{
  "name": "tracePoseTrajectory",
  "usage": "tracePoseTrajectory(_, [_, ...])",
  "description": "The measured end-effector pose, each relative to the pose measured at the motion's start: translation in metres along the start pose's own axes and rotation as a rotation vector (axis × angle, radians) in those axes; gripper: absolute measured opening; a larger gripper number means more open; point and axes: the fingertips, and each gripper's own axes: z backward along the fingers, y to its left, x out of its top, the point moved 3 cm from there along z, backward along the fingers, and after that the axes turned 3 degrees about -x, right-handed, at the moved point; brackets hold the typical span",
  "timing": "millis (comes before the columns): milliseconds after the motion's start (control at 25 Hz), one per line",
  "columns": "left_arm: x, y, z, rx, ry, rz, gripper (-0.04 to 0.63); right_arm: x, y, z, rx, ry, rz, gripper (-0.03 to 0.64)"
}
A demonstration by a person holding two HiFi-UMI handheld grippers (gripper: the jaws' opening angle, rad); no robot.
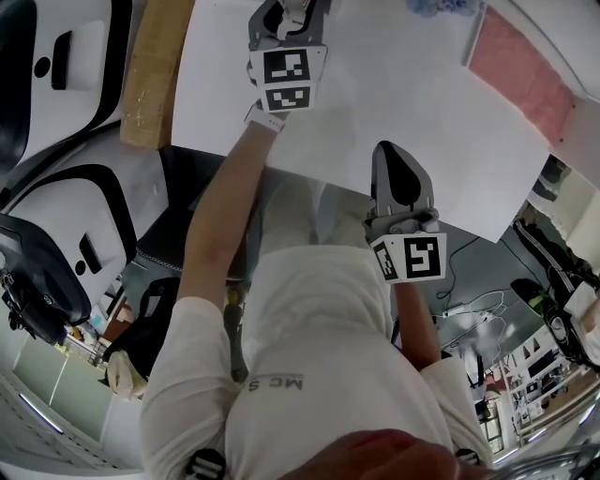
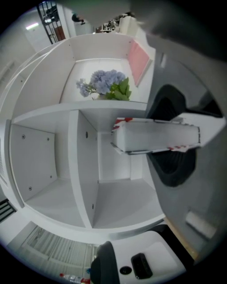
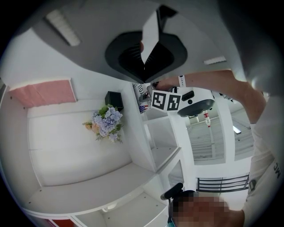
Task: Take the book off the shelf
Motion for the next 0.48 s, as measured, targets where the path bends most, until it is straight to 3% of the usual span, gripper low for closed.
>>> tracePoseTrajectory(480, [0.002,0.005,0.048,0.033,0.005,0.000,0.163,0.016,0.014,0.012,0.005,-0.020,0.016,-0.005])
